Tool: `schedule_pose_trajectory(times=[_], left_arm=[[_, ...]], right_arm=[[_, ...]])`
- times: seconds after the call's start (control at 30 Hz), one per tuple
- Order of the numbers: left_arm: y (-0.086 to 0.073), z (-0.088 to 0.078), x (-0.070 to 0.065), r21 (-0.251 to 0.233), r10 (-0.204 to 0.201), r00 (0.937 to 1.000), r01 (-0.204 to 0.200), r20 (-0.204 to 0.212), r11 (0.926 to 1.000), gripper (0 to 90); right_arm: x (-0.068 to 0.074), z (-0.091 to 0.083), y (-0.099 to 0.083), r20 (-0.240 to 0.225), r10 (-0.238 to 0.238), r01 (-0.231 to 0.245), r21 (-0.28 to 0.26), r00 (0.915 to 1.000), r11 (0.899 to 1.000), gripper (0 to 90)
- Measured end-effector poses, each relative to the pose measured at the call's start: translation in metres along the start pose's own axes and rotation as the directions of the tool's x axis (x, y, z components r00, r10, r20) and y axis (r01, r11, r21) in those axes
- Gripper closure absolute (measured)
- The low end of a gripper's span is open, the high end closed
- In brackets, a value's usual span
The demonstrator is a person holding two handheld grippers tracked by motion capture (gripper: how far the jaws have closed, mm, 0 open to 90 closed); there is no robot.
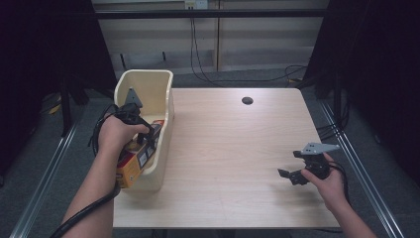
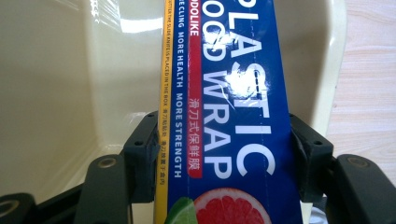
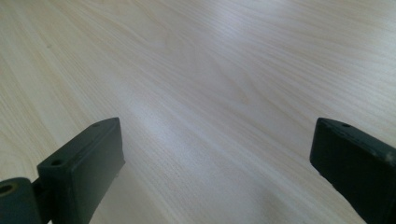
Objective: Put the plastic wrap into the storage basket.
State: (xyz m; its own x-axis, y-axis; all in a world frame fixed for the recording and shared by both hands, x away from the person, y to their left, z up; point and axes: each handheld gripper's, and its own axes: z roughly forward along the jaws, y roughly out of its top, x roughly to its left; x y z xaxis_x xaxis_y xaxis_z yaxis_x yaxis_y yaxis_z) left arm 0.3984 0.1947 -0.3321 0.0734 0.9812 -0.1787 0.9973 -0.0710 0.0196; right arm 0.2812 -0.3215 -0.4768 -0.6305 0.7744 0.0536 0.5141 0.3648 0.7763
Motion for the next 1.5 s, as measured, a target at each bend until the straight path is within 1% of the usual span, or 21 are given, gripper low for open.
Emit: schedule_pose_trajectory(times=[0.1,0.17,0.23,0.27,0.33,0.47,0.63,0.67,0.7,0.73,0.77,0.87,1.0,1.07,1.17,1.2,1.3,1.33,1.4,1.43,1.5], left_arm=[[0.001,0.001,-0.001,0.004,-0.011,0.9999,0.011,0.001,0.9999,39.2],[0.001,0.001,-0.001,0.019,-0.001,1.0000,0.001,-0.001,0.9998,38.2],[0.002,0.001,-0.002,0.004,-0.010,0.9999,0.010,-0.004,0.9999,37.5],[0.003,-0.004,-0.003,-0.023,-0.008,0.9999,0.008,0.011,0.9997,36.7],[0.003,-0.008,-0.004,-0.028,-0.005,0.9999,0.006,0.013,0.9996,36.8],[0.003,-0.021,-0.007,-0.073,-0.014,0.9997,0.015,0.018,0.9972,36.7],[0.002,-0.035,-0.013,-0.107,0.010,0.9985,-0.004,0.054,0.9942,34.6],[0.002,-0.040,-0.018,-0.127,0.012,0.9979,-0.004,0.063,0.9919,32.4],[0.002,-0.040,-0.018,-0.127,0.012,0.9979,-0.004,0.063,0.9919,31.8],[0.001,-0.044,-0.022,-0.141,0.032,0.9974,-0.022,0.065,0.9897,32.0],[0.001,-0.044,-0.022,-0.141,0.032,0.9974,-0.022,0.065,0.9897,32.0],[0.002,-0.050,-0.031,-0.166,0.056,0.9945,-0.041,0.088,0.9853,31.3],[0.003,-0.050,-0.042,-0.190,0.081,0.9915,-0.061,0.102,0.9799,27.3],[0.003,-0.049,-0.049,-0.212,0.099,0.9894,-0.075,0.106,0.9745,25.5],[0.004,-0.045,-0.058,-0.216,0.114,0.9852,-0.085,0.128,0.9727,23.6],[0.005,-0.045,-0.061,-0.217,0.128,0.9835,-0.098,0.128,0.9712,23.2],[0.006,-0.046,-0.070,-0.235,0.157,0.9784,-0.122,0.135,0.9643,22.1],[0.006,-0.046,-0.073,-0.240,0.155,0.9780,-0.119,0.139,0.9636,21.2],[0.007,-0.044,-0.081,-0.250,0.179,0.9722,-0.137,0.152,0.9586,20.0],[0.007,-0.044,-0.081,-0.250,0.179,0.9722,-0.137,0.152,0.9586,19.7],[0.007,-0.042,-0.086,-0.255,0.194,0.9679,-0.150,0.159,0.9553,19.6]], right_arm=[[0.000,0.000,0.000,0.001,-0.001,0.001,0.000,1.0000,1.000,2.6],[0.000,0.000,0.000,0.005,-0.001,0.001,0.000,1.0000,1.000,2.5],[0.001,-0.001,0.000,0.005,0.004,-0.004,0.000,1.0000,1.000,2.5],[0.000,-0.001,-0.001,0.006,0.001,-0.001,-0.003,1.0000,1.000,2.6],[0.000,-0.002,-0.001,0.007,0.002,-0.002,-0.003,1.0000,1.000,2.5],[0.000,-0.003,-0.001,0.010,0.011,-0.011,-0.007,0.9999,1.000,2.5],[-0.001,-0.003,0.000,0.009,0.007,-0.007,-0.007,0.9999,1.000,2.5],[0.000,-0.003,0.000,0.003,0.004,-0.004,-0.006,1.0000,1.000,2.5],[0.000,-0.003,0.000,0.003,0.004,-0.004,-0.006,1.0000,1.000,2.5],[0.000,-0.003,0.000,-0.002,0.003,-0.003,-0.004,1.0000,1.000,2.6],[0.000,-0.003,0.000,-0.002,0.003,-0.003,-0.004,1.0000,1.000,2.6],[0.000,-0.004,0.000,0.000,0.006,-0.006,-0.008,1.0000,1.000,2.5],[0.000,-0.004,0.000,0.002,0.008,-0.008,-0.008,1.0000,1.000,2.5],[0.000,-0.005,0.000,0.004,0.005,-0.005,-0.012,1.0000,1.000,2.5],[0.001,-0.004,0.000,0.004,0.001,-0.001,-0.011,1.0000,1.000,2.5],[0.001,-0.005,0.000,0.002,0.006,-0.006,-0.008,1.0000,1.000,2.5],[0.001,-0.004,0.000,0.000,0.001,-0.001,-0.012,1.0000,1.000,2.5],[0.000,-0.004,0.000,0.000,0.001,-0.001,-0.012,1.0000,1.000,2.5],[0.001,-0.004,0.000,0.000,0.002,-0.002,-0.010,1.0000,1.000,2.5],[0.001,-0.004,0.000,0.000,0.002,-0.002,-0.010,1.0000,1.000,2.5],[0.001,-0.004,0.001,-0.003,0.001,-0.001,-0.010,1.0000,1.000,2.5]])
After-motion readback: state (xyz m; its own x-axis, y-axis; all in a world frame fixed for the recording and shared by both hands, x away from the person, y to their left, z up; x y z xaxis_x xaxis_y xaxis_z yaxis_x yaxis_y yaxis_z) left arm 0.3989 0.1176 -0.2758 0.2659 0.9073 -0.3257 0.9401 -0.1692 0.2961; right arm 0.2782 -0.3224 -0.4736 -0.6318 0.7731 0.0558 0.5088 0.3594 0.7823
